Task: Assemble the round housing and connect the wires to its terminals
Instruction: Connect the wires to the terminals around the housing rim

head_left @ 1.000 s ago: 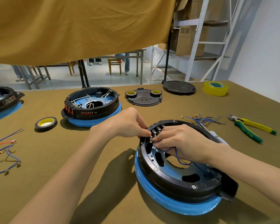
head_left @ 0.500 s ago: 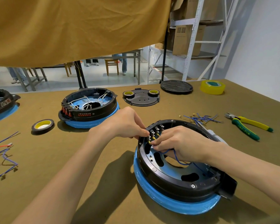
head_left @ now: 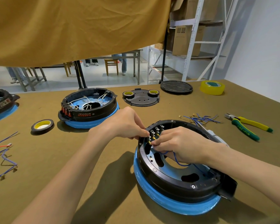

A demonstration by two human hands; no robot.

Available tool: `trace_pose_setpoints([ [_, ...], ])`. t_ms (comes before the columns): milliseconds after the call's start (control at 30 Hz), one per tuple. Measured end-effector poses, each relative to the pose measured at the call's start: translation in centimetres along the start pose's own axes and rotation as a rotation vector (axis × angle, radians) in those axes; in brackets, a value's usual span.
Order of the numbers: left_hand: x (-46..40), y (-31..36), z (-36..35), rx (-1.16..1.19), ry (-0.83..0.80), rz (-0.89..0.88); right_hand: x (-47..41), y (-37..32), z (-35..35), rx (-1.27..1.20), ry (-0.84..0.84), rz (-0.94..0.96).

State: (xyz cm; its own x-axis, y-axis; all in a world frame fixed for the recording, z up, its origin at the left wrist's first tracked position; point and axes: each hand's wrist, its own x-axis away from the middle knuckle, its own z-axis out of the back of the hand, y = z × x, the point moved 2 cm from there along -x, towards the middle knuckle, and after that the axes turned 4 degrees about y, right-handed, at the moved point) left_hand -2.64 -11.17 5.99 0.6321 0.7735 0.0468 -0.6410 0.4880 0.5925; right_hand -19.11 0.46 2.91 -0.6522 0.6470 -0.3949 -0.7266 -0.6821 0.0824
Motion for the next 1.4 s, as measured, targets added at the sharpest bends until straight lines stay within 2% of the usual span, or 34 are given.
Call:
trace_pose_setpoints([
  [400, -0.2, -0.2, -0.1, 0.009, -0.008, -0.007, -0.3, -0.7, 0.1, 0.124, -0.1, -0.002],
  [567, -0.5, -0.4, -0.1, 0.045, -0.053, -0.005, 0.3, -0.2, 0.7, -0.146, -0.079, -0.34],
  [700, -0.6, -0.6, -0.2, 0.058, -0.108, -0.015, 0.6, 0.4, 1.4, -0.389, 0.115, -0.657],
  [767, -0.6, -0.8, -0.3, 0.066, -0.103, -0.018, 0.1, 0.3, 1.3, -0.45, 0.11, -0.788],
  [900, -0.5, -0.9, -0.6, 0.063, -0.066, -0.034, -1.5, -1.4, 0.6, -0.368, -0.084, -0.82],
  [1033, -0.1, -1.1, -0.6, 0.071, -0.057, -0.03, -2.1, -2.3, 0.2, -0.282, -0.109, -0.93],
  [1133, 0.6, -1.4, -0.9, 0.114, -0.04, -0.028, -2.0, -2.7, -0.3, -0.232, -0.082, -0.957],
  [1267, 2.2, -2.6, -2.5, 0.174, 0.11, -0.14, -1.3, -3.6, -0.7, -0.238, 0.009, -0.962],
  [1400, 3.8, -4.0, -4.5, 0.422, 0.237, -0.191, -1.2, -3.6, -0.6, -0.286, 0.058, -0.995],
])
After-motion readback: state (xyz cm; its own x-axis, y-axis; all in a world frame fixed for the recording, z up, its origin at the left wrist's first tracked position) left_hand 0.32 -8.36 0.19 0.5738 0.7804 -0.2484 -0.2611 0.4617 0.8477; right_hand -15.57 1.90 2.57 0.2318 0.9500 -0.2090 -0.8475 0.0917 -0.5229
